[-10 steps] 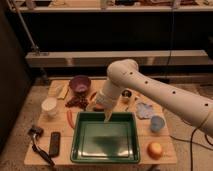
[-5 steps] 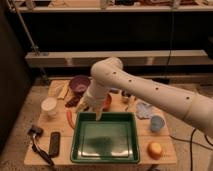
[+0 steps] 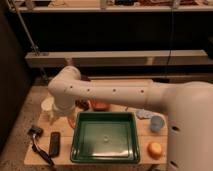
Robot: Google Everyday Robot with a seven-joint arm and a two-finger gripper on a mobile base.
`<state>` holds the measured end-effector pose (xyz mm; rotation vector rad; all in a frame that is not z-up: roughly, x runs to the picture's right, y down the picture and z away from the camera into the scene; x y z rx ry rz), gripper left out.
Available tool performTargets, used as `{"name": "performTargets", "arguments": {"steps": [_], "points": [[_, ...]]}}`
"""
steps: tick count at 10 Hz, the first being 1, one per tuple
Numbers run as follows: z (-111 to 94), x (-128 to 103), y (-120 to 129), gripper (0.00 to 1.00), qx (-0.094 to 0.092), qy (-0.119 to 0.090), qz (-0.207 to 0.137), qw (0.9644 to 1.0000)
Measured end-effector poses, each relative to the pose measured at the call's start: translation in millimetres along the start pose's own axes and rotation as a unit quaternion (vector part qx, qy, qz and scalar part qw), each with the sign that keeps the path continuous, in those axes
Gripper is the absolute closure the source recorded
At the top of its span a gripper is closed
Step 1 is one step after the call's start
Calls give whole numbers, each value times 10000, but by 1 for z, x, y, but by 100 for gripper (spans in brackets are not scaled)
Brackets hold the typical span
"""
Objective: Place eraser in red bowl
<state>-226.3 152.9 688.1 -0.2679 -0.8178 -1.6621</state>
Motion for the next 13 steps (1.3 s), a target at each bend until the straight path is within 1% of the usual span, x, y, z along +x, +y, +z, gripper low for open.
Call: {"name": "performTargets", "arguments": {"steps": [1,2,3,4,6,8,9,11,13], "points": [[23,-2,-9,35,-151,55,-348,9993],[40,-5,-13,35,-251,75,-567,9980],[57,-8,-14,35,-397,129,-801,9959],[72,-11,-13,35,-590,202,-933,9937],[87,-11,-13,35,-773,290,-871,9928],[96,-8,-15,35,-861,354,-748,9928],[100,-7,-16,35,-872,363,-674,9932],[112,-4,-15,35,-863,316,-439,9948],[123,-4,-17,35,-852,238,-362,9954]]}}
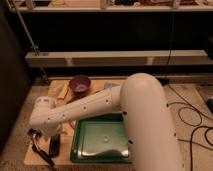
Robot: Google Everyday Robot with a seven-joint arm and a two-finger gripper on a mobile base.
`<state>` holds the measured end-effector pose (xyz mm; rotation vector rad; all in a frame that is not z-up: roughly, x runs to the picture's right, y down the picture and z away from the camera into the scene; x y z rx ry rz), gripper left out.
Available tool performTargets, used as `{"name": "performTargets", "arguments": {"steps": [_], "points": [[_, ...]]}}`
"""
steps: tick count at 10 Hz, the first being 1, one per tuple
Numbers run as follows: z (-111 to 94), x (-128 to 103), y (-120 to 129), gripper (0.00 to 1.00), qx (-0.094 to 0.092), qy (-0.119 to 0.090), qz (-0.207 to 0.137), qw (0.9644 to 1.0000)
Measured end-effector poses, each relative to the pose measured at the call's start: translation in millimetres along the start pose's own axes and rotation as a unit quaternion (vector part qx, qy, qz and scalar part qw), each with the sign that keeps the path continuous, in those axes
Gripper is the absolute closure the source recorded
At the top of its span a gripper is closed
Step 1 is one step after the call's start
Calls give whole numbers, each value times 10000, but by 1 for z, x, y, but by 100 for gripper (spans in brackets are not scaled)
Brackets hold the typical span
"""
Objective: Place eraser in red bowl
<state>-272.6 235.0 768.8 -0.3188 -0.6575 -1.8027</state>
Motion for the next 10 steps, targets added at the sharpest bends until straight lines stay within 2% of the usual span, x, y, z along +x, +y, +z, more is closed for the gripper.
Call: {"name": "performTargets", "arguments": {"steps": [3,8,9,10], "points": [[14,-1,-4,35,-3,-136,68,9999],[31,-5,-4,35,93,-435,206,9988],[33,-5,-5,36,120,-479,210,9986],[34,-5,-6,42,167,-531,211,9982]]}}
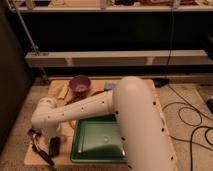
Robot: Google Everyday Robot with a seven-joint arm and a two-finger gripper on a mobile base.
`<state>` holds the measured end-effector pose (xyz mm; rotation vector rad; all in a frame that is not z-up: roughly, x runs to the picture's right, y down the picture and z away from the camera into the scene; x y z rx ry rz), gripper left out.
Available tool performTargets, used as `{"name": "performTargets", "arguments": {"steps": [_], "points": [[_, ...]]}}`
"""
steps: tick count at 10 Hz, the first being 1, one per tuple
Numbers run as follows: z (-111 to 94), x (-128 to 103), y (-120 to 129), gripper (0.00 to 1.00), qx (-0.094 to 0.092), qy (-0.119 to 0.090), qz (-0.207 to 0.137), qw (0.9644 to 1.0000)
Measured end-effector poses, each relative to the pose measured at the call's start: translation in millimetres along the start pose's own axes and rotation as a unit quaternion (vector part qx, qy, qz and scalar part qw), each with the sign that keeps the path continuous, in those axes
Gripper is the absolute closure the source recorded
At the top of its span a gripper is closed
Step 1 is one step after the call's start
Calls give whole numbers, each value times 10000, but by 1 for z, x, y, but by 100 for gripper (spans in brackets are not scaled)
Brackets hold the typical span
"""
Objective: Place eraser in red bowl
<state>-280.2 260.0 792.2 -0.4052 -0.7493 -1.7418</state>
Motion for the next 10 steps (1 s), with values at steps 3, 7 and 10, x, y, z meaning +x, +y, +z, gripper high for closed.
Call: {"name": "performTargets", "arguments": {"steps": [3,7,10], "points": [[-6,2,-6,73,194,-149,19,9997],[-45,9,-16,100,198,-308,77,9993],[-111,33,-6,100,4,-249,214,9995]]}}
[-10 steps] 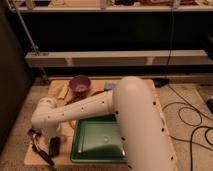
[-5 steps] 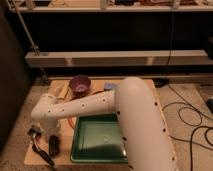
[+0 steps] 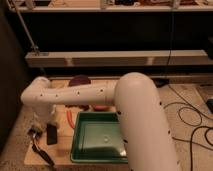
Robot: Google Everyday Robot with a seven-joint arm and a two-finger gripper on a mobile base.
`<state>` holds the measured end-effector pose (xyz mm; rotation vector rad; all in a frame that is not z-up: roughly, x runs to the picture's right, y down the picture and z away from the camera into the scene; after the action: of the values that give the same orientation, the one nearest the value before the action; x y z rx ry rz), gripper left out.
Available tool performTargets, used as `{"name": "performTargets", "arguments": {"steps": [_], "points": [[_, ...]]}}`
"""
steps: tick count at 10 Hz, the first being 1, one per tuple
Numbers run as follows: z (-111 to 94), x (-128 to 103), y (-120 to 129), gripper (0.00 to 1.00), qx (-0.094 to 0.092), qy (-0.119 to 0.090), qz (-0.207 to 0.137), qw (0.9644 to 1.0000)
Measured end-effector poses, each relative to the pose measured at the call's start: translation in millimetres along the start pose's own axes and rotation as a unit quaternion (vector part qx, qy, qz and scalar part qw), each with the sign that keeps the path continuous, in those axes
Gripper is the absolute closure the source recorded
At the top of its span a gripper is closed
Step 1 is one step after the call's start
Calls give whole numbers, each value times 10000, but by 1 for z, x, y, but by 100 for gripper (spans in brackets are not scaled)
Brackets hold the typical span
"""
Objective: Place eraser in red bowl
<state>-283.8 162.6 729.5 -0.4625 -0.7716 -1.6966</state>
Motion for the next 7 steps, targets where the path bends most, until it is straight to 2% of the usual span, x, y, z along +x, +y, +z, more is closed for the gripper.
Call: {"name": "performTargets", "arguments": {"steps": [1,3,4,7], "points": [[-32,16,9,100,-38,39,122,9999],[-67,43,37,100,-2,52,439,9990],[-76,50,42,100,42,67,507,9987],[-78,51,43,100,47,66,517,9986]]}}
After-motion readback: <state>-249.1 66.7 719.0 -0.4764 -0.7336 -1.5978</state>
